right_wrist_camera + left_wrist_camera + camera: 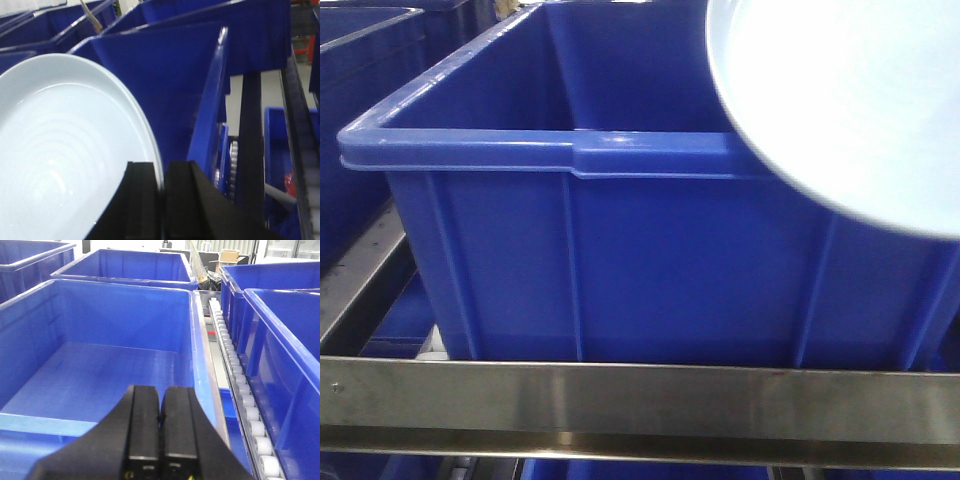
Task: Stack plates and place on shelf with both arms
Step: 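Lower the plates with the right gripper into the blue bin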
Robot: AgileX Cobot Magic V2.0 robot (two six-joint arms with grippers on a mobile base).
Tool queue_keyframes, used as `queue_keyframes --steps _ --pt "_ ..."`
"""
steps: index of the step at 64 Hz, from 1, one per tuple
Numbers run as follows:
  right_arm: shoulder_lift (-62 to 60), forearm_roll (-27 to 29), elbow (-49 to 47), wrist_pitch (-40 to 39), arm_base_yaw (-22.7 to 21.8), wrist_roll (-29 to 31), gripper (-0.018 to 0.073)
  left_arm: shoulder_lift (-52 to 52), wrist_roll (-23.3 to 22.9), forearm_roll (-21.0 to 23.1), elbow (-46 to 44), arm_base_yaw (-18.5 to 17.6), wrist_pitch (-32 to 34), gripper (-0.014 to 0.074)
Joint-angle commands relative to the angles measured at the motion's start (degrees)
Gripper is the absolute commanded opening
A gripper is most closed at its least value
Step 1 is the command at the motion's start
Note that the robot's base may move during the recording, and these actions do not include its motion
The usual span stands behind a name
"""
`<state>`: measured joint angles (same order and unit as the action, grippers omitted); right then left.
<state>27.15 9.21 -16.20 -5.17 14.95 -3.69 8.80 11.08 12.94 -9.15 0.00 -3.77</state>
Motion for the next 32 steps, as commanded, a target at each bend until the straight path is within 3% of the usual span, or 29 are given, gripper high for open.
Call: queue_keyframes --steps 1,32 --pt "1.22 0.25 -5.01 -5.95 -0.01 0.06 0.0052 0.69 -0.22 0.43 -1.85 0.00 4.61 0.0080" --pt "25.11 0.25 -25.88 -4.32 -0.01 0.06 0.0057 0.69 -0.22 0.43 -1.85 0.00 4.61 0.0080"
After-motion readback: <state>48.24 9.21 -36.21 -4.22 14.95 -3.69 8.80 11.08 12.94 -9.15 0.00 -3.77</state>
